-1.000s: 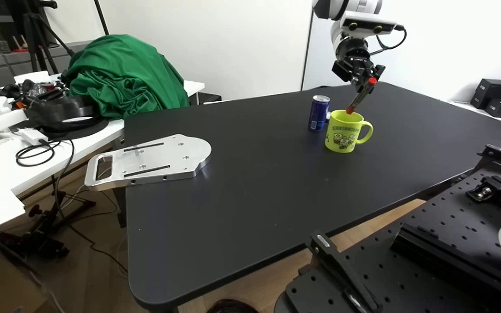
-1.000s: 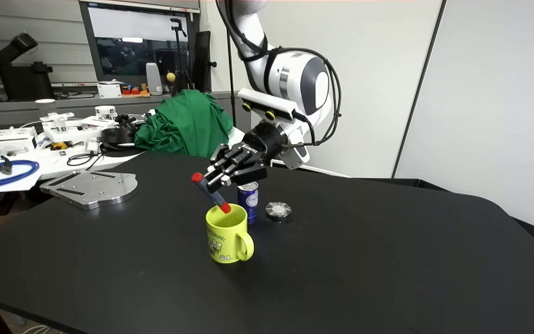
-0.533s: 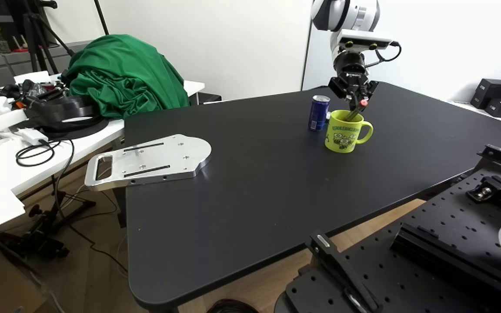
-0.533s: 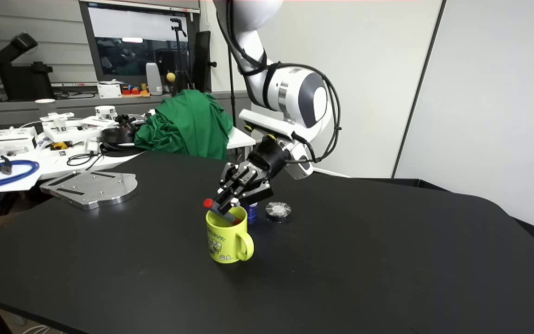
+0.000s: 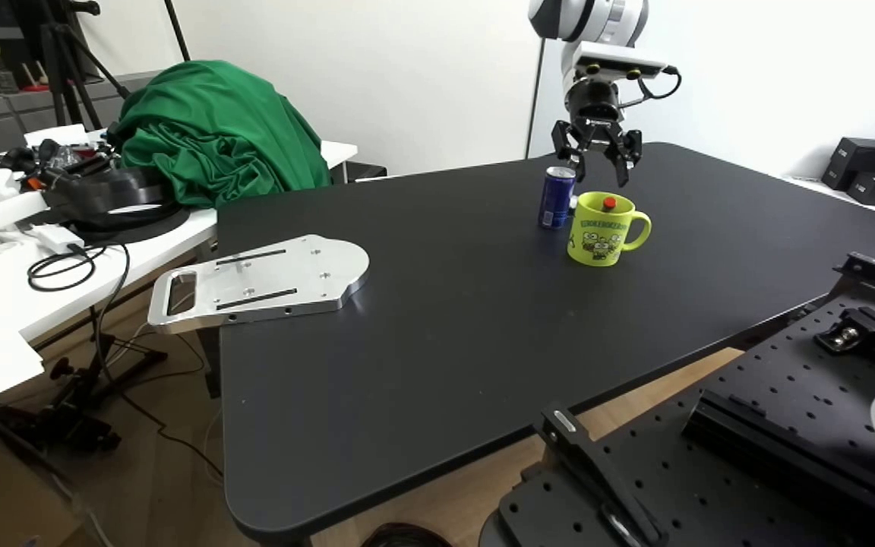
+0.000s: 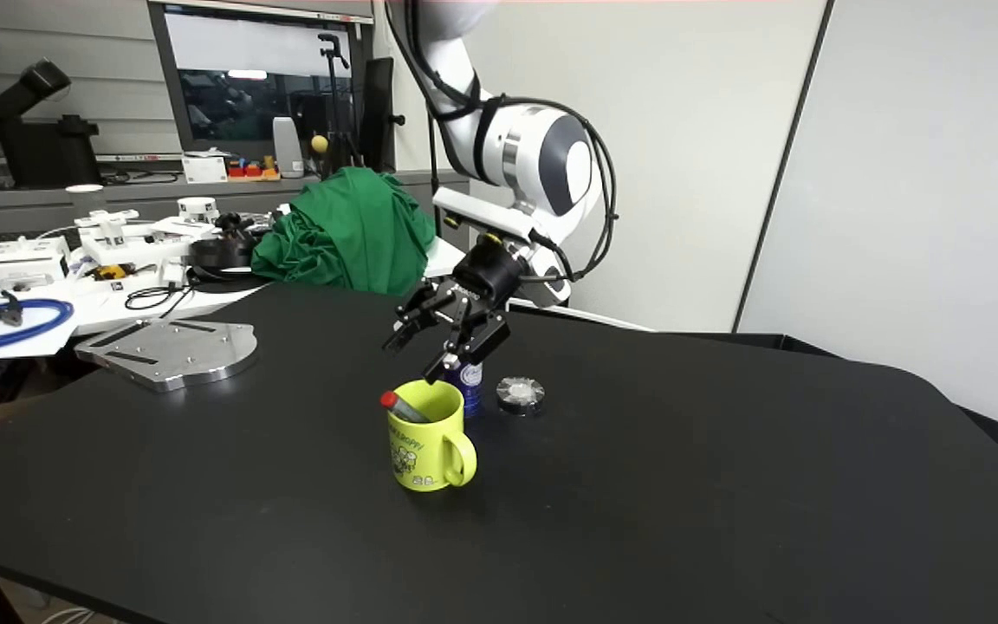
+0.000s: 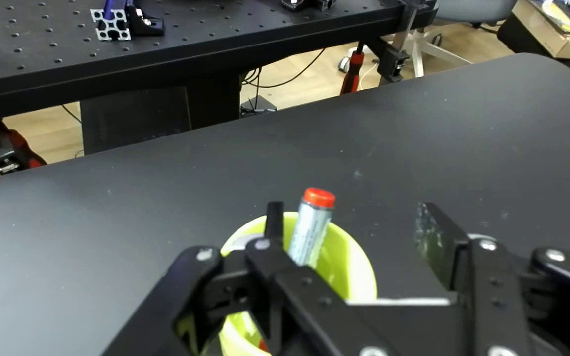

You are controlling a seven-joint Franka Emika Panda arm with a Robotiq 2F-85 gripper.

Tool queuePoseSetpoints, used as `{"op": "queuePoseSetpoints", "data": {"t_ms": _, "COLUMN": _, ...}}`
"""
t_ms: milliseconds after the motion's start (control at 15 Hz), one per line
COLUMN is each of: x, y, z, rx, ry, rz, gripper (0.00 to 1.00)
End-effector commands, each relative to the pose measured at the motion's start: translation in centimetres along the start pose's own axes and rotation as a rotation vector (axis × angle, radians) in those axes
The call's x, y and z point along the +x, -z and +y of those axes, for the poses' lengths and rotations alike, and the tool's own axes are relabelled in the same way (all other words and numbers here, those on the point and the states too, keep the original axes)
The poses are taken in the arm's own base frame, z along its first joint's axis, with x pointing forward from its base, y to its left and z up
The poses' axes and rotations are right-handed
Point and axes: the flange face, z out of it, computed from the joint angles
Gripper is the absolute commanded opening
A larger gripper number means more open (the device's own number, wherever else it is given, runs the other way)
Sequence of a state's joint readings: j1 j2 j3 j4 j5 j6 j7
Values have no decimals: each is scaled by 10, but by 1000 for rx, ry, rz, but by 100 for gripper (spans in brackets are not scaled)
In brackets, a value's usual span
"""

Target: Put the marker inside the mug cup

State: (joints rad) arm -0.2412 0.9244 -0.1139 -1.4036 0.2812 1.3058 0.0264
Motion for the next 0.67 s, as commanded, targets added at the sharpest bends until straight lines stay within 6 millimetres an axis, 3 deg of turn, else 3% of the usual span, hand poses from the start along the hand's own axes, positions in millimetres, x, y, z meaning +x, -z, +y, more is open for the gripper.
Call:
{"op": "queuePoseSetpoints", "data": {"t_ms": 0, "x": -50, "y": 41, "z": -35, "rx": -2, "ry": 63, "rz": 46, "gripper": 99}}
{"op": "queuePoseSetpoints", "data": {"t_ms": 333, "x": -138, "y": 79, "z": -74, "rx": -142, "ry": 154, "rz": 275, "gripper": 100}}
{"op": "queuePoseSetpoints", "data": {"t_ms": 600, "x": -216, "y": 85, "z": -84, "rx": -326, "ry": 175, "rz": 433, "gripper": 100}}
